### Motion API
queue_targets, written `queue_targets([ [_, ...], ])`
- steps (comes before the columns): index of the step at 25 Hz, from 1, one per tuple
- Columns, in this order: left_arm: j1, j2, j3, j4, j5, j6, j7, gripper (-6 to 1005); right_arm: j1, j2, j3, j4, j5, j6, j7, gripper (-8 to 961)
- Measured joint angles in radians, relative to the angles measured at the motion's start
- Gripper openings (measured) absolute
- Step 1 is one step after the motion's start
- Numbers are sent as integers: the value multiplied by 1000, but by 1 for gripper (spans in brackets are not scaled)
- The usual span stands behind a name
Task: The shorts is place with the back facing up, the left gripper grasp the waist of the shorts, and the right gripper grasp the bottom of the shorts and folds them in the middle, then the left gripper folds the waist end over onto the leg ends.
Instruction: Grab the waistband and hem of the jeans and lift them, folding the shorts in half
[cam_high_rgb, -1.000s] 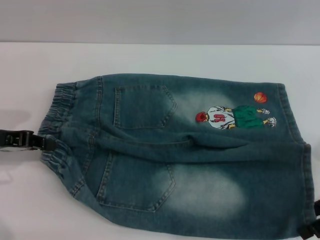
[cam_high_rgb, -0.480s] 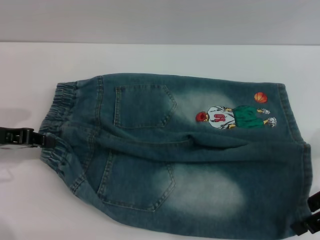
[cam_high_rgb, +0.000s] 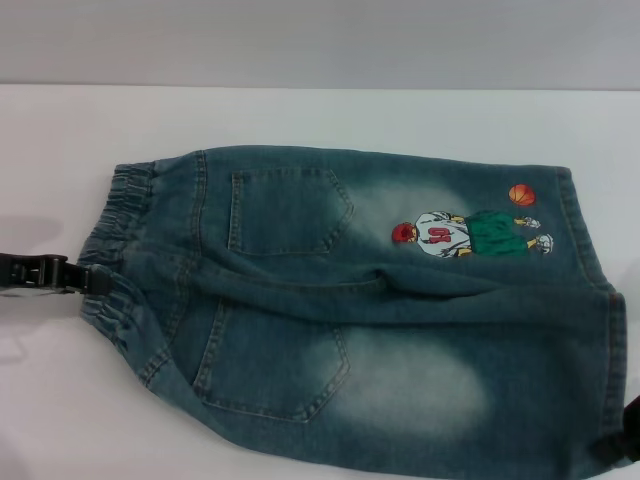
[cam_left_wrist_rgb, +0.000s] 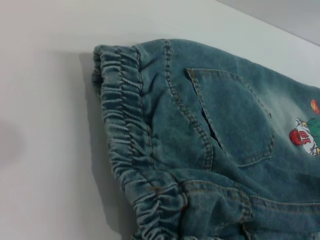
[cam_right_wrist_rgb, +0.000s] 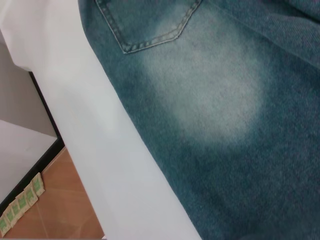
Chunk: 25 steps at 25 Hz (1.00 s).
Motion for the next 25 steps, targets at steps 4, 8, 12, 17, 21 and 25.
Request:
queue_targets([
  [4, 0, 0, 0, 0, 0, 0, 0, 40, -5, 1, 0, 0, 0, 1, 0, 160],
  [8, 0, -1, -1, 0, 0, 0, 0, 40, -12, 2, 0, 0, 0, 1, -2, 36],
  [12, 0, -4, -11, 0, 0, 0, 0, 40, -24, 2, 12, -11, 16, -11, -20, 7],
  [17, -4, -11, -92, 0, 0, 8, -11, 40, -59, -11, 27, -42, 144, -63, -76, 10],
  [21, -8, -24, -173, 0, -39, 20, -17, 40, -86, -16, 132, -75, 231, -102, -144, 12],
  [25, -3, -33, -209, 0, -134, 18, -18, 40, -98, -22, 249, -77, 311, -116, -190, 15],
])
